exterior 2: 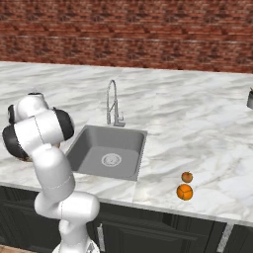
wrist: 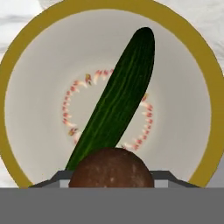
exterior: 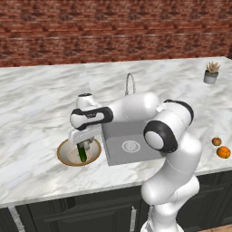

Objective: There is a mixed pile of frozen fruits and vegetables on the counter. Locate all the frozen vegetables and place the items in a bowl on the counter. Take all the frozen fruits and defrost them in a running sink.

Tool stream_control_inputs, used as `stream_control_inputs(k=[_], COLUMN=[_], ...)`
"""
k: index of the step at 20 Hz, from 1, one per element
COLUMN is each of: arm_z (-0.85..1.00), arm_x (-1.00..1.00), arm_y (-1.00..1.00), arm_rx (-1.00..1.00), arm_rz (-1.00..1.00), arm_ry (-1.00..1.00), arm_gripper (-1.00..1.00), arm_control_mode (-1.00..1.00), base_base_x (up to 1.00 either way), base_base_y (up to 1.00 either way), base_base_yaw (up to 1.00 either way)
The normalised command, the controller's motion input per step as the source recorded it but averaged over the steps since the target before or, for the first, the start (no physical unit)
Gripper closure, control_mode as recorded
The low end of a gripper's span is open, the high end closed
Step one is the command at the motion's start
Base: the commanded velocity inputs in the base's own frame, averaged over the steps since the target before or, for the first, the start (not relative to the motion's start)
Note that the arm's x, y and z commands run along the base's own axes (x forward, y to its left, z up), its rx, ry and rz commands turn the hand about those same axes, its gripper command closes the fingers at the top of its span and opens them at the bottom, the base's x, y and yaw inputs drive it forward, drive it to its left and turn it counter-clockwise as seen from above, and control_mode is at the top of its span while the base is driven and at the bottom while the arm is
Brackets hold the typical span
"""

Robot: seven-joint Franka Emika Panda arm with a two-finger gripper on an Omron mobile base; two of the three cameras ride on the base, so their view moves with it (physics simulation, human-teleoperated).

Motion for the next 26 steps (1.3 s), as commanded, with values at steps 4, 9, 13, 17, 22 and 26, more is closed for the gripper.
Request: stream_control_inputs(k=[4,9,13,17,22,26], arm_z=[-0.52,-0.26,0.00,0.17,0.26,0.40], arm_x=[0.00,0.00,0.00,-0.04,-0.16,-0.37], arm_y=[-0.02,0.18,0.05,0.04,-0.10,-0.45], arm_rx=[0.02,0.00,0.00,-0.05,-0.04,-0.02], arm_rz=[-0.02,-0.01,0.00,-0.02,-0.01,-0.02], arm_ry=[0.01,0.00,0.00,0.01,0.00,0.00], arm_gripper=[1.00,-1.00,-1.00,-1.00,-1.00,-1.00], arm_control_mode=[-1.00,-1.00,-1.00,-1.00,-1.00,-1.00], base_base_x=[0.00,0.00,0.00,0.00,0.00,0.00], base_base_y=[0.00,0.00,0.00,0.00,0.00,0.00], base_base_yaw=[0.00,0.00,0.00,0.00,0.00,0.00])
